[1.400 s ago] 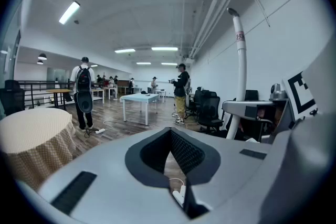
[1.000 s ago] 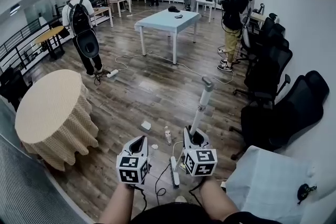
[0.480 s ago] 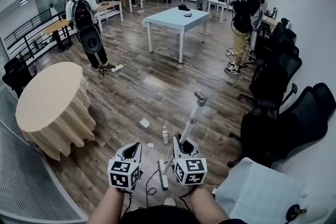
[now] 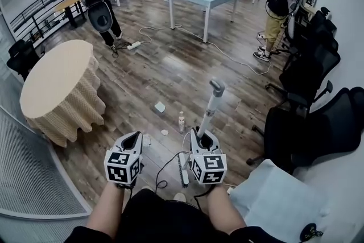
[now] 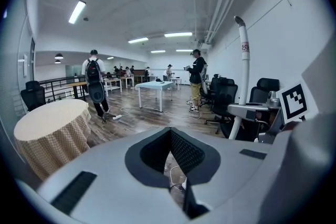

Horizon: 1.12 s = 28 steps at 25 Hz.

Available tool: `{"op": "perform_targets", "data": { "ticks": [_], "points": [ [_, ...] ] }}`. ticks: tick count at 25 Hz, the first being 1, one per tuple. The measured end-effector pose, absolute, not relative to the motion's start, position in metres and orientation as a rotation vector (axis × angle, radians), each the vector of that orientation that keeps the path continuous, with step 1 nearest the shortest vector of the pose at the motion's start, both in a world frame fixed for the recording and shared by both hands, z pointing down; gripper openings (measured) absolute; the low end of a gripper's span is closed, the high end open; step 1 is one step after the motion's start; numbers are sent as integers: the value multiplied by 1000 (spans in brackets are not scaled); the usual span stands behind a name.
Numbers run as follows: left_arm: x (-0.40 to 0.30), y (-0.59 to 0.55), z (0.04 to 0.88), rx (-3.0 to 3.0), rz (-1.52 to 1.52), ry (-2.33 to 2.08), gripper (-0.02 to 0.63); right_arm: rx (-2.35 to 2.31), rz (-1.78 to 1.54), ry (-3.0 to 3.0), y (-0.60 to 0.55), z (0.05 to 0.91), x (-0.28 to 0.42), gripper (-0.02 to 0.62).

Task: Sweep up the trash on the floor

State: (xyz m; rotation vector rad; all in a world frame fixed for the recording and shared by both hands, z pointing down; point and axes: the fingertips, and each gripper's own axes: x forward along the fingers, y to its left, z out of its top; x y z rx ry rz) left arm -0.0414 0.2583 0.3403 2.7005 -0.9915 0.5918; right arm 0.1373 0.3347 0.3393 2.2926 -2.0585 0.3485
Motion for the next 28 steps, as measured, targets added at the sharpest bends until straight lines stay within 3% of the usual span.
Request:
{"op": "perform_targets", "data": {
  "ticks": [12,28],
  "points": [
    [-27,205,374,2693,544,-927,-3,2165,377,-2091,274,363,124,61],
    [-68,-8,415,2560,442,-834,-3,1960,445,-2051,58,400,84,60]
  ]
}}
